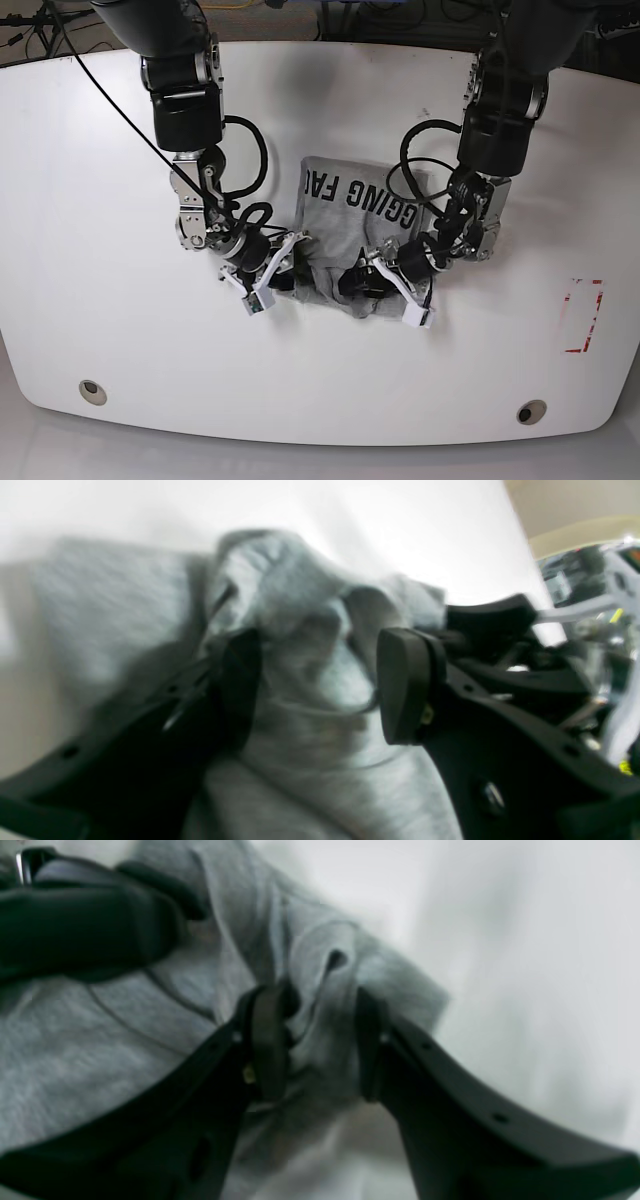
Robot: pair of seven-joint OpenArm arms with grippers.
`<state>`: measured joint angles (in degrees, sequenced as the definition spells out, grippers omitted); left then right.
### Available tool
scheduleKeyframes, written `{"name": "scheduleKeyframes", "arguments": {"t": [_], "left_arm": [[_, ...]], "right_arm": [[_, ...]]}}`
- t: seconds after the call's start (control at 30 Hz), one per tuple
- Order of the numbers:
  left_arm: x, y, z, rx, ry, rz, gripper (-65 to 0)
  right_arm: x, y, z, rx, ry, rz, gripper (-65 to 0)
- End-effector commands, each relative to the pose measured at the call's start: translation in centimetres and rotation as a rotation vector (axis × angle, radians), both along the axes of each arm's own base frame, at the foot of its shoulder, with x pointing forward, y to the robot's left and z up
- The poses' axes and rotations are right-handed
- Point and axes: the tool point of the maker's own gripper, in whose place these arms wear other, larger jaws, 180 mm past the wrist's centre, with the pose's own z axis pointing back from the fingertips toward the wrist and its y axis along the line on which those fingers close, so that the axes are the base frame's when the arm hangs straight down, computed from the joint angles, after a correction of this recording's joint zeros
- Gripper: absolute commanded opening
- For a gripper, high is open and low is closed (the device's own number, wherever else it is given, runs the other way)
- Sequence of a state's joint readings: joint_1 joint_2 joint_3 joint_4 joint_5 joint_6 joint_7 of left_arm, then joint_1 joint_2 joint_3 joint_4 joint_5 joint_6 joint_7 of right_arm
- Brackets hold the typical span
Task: Fold the T-shirt properly
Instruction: 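Open both grippers and lift them off the grey bundle, then lower both grippers onto the bundle's lettered edge and grasp it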
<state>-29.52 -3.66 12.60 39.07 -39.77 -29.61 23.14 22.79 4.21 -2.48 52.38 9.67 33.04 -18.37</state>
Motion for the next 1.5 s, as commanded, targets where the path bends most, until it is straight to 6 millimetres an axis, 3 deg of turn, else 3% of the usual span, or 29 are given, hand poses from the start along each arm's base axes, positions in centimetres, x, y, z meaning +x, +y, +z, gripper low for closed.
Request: {"name": "scheduleKeyframes", "arguments": {"t": [0.0, 0.2, 0.27, 0.37, 0.57, 0.77, 0.87, 1.1, 1.27, 1.47], "left_arm": [[1.3, 1.0, 0.7, 0.025, -0.017, 0.023, -30.0], [2.1, 3.9, 1.8, 0.07, -0.052, 0.037, -30.0], [2.4, 3.7, 3.0, 0.057, -0.071, 0.029, -30.0], [3.0, 5.1, 5.1, 0.047, -0.104, 0.038, -30.0], [3.6, 6.3, 9.7, 0.027, -0.18, 0.027, -30.0], [3.8, 9.7, 13.9, 0.076, -0.261, 0.046, -30.1], [3.3, 11.6, 14.6, 0.092, -0.272, 0.076, -30.1], [0.7, 20.6, 14.2, 0.185, -0.255, 0.217, -30.1], [-2.6, 27.5, 12.2, 0.276, -0.185, 0.317, -30.1], [-5.8, 32.1, 10.8, 0.347, -0.123, 0.379, -30.1]], "right_arm": [[1.9, -1.2, 2.3, -0.001, -0.067, -0.02, -44.4], [2.0, -2.6, 2.2, -0.019, -0.068, -0.031, -44.4], [2.0, -2.7, 2.2, -0.024, -0.066, -0.031, -44.4], [2.2, -2.9, 2.4, -0.026, -0.071, -0.031, -44.5], [2.8, -2.6, 4.6, -0.055, -0.112, -0.011, -44.5], [2.4, -2.0, 7.7, -0.124, -0.156, 0.029, -44.5], [1.9, -1.6, 9.8, -0.155, -0.195, 0.047, -44.5], [-1.1, 1.2, 12.5, -0.179, -0.234, 0.088, -44.5], [-3.2, 3.6, 12.8, -0.148, -0.219, 0.111, -44.7], [-4.6, 6.2, 12.0, -0.078, -0.177, 0.126, -44.7]]}}
